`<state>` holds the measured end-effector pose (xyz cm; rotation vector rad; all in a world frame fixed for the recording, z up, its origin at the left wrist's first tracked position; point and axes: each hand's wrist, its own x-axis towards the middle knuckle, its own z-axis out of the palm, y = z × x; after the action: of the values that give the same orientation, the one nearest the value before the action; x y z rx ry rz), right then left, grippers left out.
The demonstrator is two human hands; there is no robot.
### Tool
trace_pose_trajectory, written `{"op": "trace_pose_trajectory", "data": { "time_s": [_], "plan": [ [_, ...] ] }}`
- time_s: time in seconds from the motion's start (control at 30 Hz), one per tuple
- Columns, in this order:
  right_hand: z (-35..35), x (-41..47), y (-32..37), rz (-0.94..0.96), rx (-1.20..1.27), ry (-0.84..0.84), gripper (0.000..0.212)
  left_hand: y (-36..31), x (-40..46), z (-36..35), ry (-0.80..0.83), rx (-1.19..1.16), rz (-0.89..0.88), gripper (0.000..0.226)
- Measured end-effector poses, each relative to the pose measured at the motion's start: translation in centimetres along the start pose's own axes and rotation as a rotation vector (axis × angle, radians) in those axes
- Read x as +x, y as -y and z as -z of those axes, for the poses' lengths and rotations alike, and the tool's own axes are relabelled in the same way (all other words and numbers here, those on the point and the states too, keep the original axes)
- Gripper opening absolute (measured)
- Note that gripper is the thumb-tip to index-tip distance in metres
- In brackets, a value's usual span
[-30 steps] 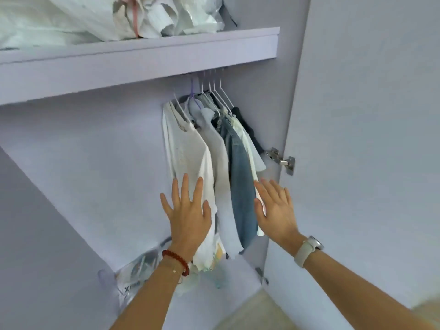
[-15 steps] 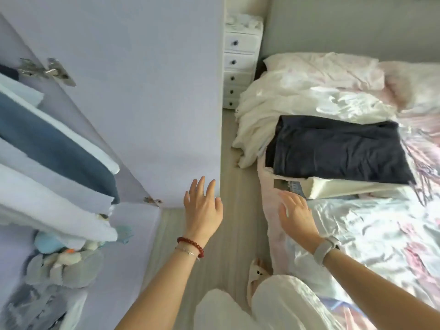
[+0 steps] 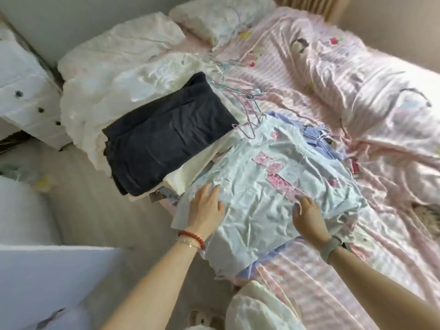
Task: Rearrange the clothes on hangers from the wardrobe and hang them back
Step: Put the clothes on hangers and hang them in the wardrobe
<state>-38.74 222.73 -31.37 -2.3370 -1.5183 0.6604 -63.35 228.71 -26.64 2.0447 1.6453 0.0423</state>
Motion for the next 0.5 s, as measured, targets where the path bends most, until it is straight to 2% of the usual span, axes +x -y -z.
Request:
{"op": "trace_pose_trajectory", "data": {
  "time_s": [0.17,0.3,0.5],
  "plan": [
    [2.7,7.7,-7.2,-0.200,0.050,-0.079,0.036,-6.6,7.8,-5.0,0.196,0.058,-0.081,0.049],
    [3.8,13.8,-12.8,-0.316,0.010,-0.136,0.026,-9.7,11.7,-10.3,0.342,0.109,-0.129,0.050],
    [3.2,20.9,-18.3,-0.382,0.025,-0.079,0.046,-11.0,14.3,-16.1,0.645,0.314,-0.158,0.061]
  ]
}}
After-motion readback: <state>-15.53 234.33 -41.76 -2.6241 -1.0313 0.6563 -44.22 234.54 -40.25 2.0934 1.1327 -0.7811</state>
